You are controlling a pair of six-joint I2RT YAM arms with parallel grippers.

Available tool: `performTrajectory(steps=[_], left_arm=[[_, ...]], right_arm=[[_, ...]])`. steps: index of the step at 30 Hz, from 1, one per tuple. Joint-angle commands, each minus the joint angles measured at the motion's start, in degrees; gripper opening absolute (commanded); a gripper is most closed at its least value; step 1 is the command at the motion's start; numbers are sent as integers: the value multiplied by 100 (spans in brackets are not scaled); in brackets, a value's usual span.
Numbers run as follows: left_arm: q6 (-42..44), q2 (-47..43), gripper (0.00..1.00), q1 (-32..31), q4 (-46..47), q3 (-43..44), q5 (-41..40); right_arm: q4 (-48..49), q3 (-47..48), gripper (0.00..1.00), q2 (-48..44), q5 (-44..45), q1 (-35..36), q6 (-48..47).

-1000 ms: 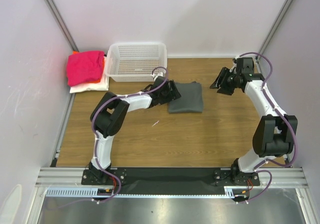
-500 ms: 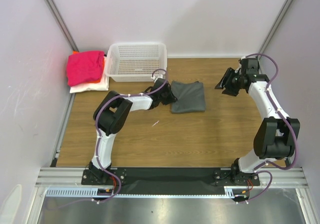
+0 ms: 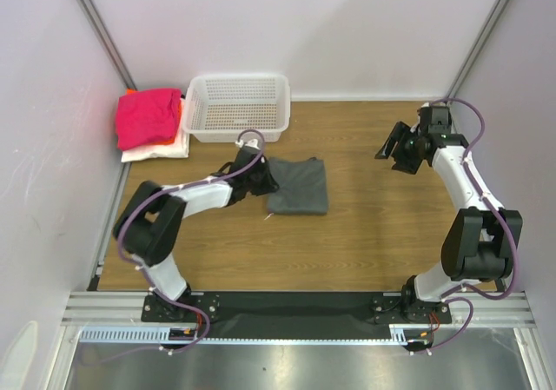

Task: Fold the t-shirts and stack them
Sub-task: Neatly place the folded tshirt to the corner

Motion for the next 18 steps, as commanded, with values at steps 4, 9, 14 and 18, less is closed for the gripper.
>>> performTrajectory(steps=[4,9,14,18], left_arm=[[1059,-1827,0,368,-1457,-708,-671],[2174,-2753,0,737,-2028,-849,-1243],[3605,-3289,0,1300,-2082,-849,-1033],[4583,-3518,0,1984,-1732,-858,-251]], right_arm=[[322,-389,69,-275,283,-31,202],[673,-486,69,-65,248,-31,396],[1034,-398,69,173,116,-31,572],[1306,-266,69,401,107,-31,668]])
